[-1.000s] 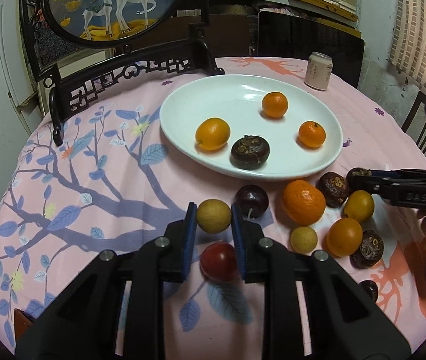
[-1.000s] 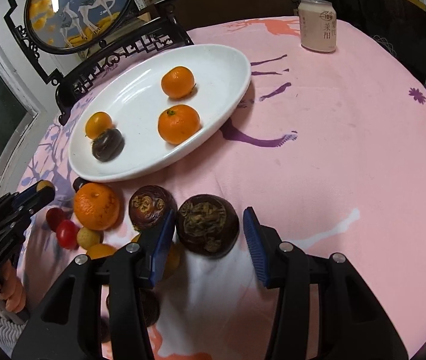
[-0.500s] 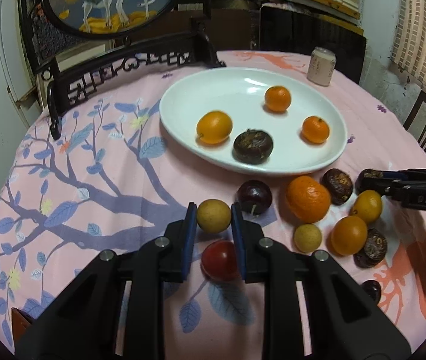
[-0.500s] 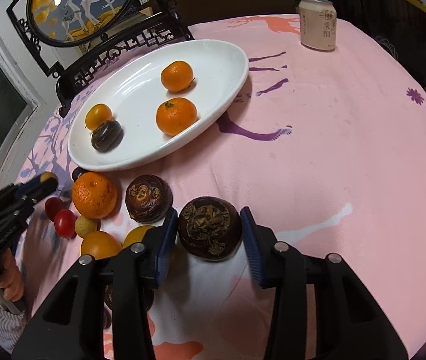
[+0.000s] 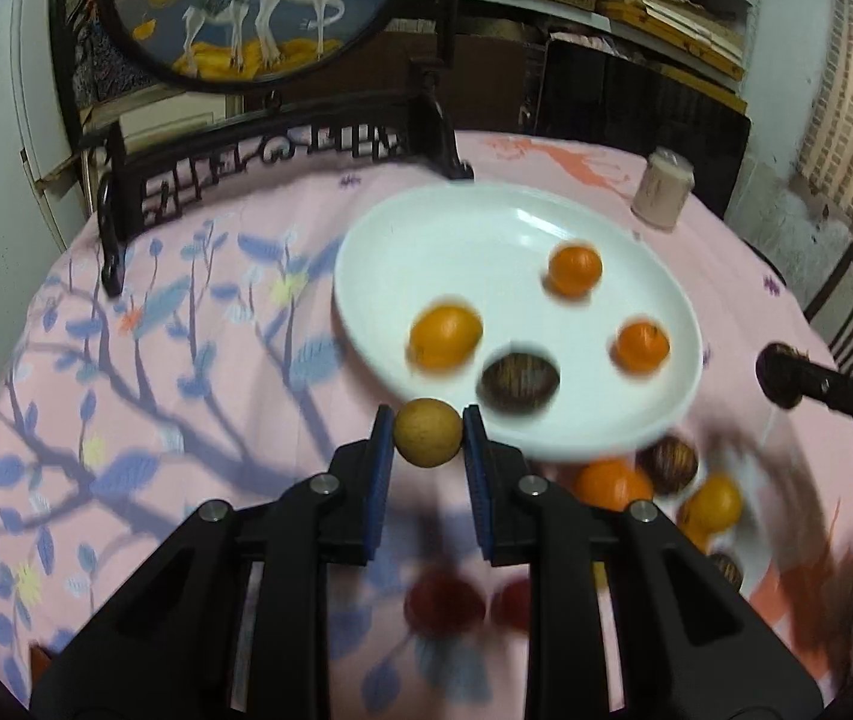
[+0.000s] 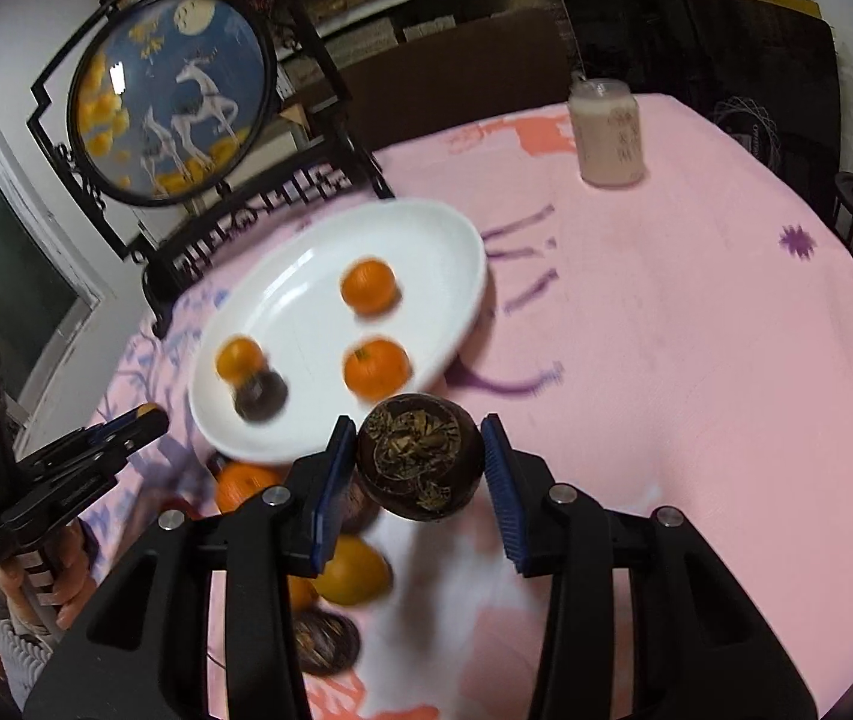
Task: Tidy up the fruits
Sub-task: 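Drop the yellow-green fruit onto the plate with the left tool while the right tool drops the dark brown fruit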
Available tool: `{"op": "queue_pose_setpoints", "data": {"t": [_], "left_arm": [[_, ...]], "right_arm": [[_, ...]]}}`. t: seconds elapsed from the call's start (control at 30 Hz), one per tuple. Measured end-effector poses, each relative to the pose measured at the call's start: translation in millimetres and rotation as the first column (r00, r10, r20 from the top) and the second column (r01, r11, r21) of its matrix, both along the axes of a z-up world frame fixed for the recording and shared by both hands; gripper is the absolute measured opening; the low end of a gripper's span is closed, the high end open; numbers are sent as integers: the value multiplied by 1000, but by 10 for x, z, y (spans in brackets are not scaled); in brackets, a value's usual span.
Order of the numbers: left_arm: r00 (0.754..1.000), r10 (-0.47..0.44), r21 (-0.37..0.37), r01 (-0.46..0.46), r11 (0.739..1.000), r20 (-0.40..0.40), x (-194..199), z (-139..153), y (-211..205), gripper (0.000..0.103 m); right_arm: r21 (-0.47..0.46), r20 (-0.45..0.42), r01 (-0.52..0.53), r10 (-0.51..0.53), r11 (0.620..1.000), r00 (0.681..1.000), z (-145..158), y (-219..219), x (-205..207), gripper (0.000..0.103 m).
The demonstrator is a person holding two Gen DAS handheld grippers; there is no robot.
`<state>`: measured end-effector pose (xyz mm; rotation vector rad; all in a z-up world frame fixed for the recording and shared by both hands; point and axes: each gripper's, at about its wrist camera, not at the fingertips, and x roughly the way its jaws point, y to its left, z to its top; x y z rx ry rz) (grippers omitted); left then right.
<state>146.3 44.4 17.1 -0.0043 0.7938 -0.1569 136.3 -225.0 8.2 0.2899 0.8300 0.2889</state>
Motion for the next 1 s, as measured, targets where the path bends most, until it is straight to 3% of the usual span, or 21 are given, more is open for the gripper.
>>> {"op": "queue_pose_setpoints", "data": {"t": [0.2, 0.43, 0.47, 0.53, 0.57, 0.83, 0.93, 1.0], "left_arm": [[999, 19, -21, -19, 1000, 34, 530, 233, -138, 23], [999, 48, -33, -49, 998, -21, 1106, -11, -167, 23], [998, 48, -36, -49, 998, -33, 1139, -51, -166, 25], [997, 41, -27, -42, 999, -59, 1180, -141, -185, 44], [997, 45, -20, -46, 999, -55, 1181, -159, -188, 50], [997, 76, -45, -77, 996, -25, 997, 8, -87, 51], [996, 86, -26, -86, 996, -13, 787, 65, -52, 59], [996, 93, -18, -93, 995, 9, 577, 66, -4, 67]], "right_arm": [[-15, 12, -22, 22, 1000, 1000, 200, 276, 481, 43], [-51, -30, -16, 15, 999, 999, -63, 506, 1008, 44], [-41, -36, -18, 16, 999, 999, -97, 495, 1040, 45], [11, -52, -16, 17, 1000, 998, -167, 441, 1102, 52], [25, -59, -13, 15, 1000, 998, -184, 410, 1114, 52], [39, -29, -20, 22, 999, 999, 7, 358, 877, 52], [8, -6, -50, 50, 999, 999, 115, 396, 637, 52], [-15, 17, -68, 68, 998, 998, 145, 430, 451, 59]]}}
